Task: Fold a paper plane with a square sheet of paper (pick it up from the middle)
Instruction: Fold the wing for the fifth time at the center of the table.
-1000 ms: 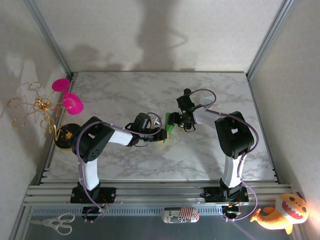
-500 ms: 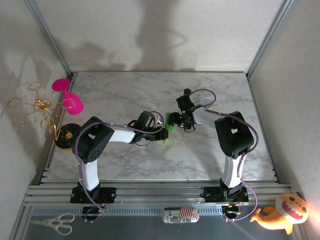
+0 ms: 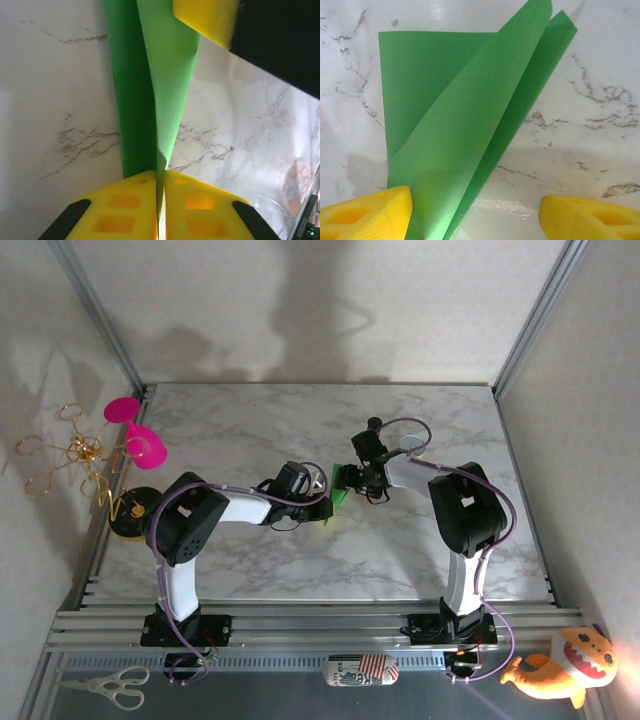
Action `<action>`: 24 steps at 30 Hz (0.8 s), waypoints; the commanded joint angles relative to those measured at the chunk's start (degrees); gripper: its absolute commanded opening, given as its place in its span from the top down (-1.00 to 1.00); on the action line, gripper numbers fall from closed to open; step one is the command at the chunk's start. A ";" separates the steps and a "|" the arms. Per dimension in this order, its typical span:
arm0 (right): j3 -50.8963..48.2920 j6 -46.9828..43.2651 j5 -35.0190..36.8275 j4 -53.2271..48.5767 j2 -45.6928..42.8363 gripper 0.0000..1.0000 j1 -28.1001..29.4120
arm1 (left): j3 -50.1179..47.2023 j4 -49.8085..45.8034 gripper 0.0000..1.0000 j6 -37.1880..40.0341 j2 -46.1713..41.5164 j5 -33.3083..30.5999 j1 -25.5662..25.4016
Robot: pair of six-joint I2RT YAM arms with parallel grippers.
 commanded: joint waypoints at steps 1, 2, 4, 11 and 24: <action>-3.85 -0.10 2.86 -0.94 9.61 -0.47 -0.12 | -2.42 -1.40 0.80 -1.17 3.98 -3.29 2.17; -3.84 -0.14 2.88 -1.03 9.77 -0.47 -0.12 | -2.65 -0.94 0.81 -1.53 4.03 -2.76 2.36; -3.78 -0.23 2.84 -0.94 9.94 -0.47 -0.07 | -3.09 0.14 0.86 -2.71 4.26 -1.57 2.78; -3.35 -0.82 1.83 -0.48 9.52 -0.48 -0.12 | -4.68 4.23 0.95 -5.77 4.10 1.38 4.09; -3.43 -0.76 4.35 -0.73 12.53 -0.48 -0.12 | -4.63 4.12 0.64 -5.26 2.31 1.00 4.14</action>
